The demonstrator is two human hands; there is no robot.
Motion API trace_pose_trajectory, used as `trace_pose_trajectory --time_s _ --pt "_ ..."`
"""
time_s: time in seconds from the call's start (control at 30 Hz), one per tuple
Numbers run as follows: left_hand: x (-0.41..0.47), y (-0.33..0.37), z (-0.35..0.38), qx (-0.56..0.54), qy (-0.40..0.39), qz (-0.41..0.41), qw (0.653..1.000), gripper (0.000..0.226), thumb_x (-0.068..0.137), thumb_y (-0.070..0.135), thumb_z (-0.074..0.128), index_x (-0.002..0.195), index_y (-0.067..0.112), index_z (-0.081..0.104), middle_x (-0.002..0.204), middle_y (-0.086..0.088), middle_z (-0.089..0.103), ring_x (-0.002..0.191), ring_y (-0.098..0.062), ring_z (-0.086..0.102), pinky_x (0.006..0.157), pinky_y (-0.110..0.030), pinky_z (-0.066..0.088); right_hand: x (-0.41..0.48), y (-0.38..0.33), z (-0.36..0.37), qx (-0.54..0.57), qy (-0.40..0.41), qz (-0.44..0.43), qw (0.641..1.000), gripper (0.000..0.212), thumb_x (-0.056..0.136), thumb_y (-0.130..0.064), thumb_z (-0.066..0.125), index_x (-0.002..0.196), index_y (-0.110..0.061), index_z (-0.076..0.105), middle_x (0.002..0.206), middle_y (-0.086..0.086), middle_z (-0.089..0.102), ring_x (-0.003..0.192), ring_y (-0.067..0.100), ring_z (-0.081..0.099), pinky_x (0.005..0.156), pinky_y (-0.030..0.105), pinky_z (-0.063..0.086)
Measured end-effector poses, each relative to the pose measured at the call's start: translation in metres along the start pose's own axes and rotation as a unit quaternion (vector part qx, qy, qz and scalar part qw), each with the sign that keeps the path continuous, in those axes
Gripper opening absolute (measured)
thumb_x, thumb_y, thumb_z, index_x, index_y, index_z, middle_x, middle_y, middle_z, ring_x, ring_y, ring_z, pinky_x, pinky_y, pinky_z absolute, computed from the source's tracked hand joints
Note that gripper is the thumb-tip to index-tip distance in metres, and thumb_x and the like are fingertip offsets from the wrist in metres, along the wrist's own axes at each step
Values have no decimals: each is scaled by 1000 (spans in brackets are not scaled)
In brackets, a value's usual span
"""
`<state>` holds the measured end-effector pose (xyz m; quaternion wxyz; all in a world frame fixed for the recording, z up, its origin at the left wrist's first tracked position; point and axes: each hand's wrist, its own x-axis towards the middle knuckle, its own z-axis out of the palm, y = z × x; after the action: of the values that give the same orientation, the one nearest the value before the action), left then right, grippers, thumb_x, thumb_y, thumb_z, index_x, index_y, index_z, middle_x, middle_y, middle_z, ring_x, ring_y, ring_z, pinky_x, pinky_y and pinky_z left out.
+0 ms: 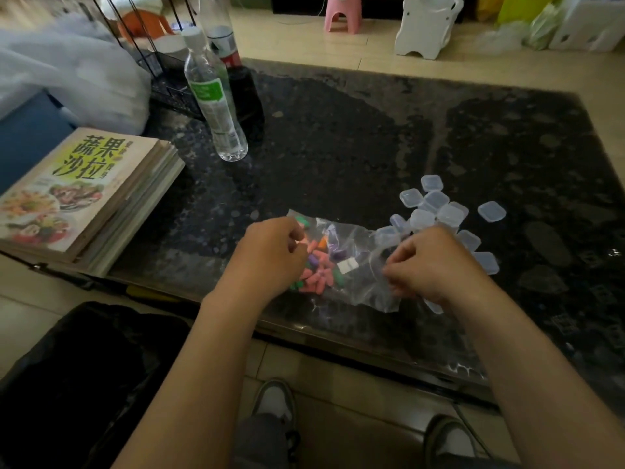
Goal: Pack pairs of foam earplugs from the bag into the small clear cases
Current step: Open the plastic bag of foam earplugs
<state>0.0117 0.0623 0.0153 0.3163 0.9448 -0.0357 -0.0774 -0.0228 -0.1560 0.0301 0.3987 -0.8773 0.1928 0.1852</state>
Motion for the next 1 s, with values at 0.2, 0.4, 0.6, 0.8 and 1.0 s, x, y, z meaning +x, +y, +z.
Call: trace_pose_trajectory --time_s 0.2,0.4,0.6,0.8,1.0 --pt "3 -4 1 51 -58 -5 997 20 94 13 64 113 17 70 107 -5 65 94 -23 64 87 -42 58 13 4 28 96 -71 23 993 18 84 -2 77 79 -19 79 102 4 74 97 22 71 88 44 61" --pt "3 -7 3 53 -76 5 996 26 94 15 68 119 18 68 108 -3 62 93 -19 62 85 -37 58 21 -7 49 329 -134 57 933 14 94 7 62 101 -1 71 79 15 72 55 17 70 48 25 54" --pt "8 -10 6 68 -80 15 994 22 92 17 69 114 21 69 107 -2 63 91 -20 62 87 -40 57 34 -2 64 108 -66 -61 990 8 87 -8 74 90 -15 75 66 9 72 56 24 70 57 43 62" --pt "7 -8 5 68 -87 16 994 15 94 19 67 108 22 69 106 -2 64 94 -20 62 88 -43 57 34 -4 72 -55 20 -183 981 24 93 -35 70 90 -11 75 61 0 65 56 13 63 61 30 55" --pt "8 -7 4 72 -92 14 993 13 94 20 67 107 22 69 103 1 62 92 -17 62 87 -40 57 30 -8 71 -68 38 -215 974 11 89 -25 75 91 -15 72 63 -10 57 59 5 56 56 12 43"
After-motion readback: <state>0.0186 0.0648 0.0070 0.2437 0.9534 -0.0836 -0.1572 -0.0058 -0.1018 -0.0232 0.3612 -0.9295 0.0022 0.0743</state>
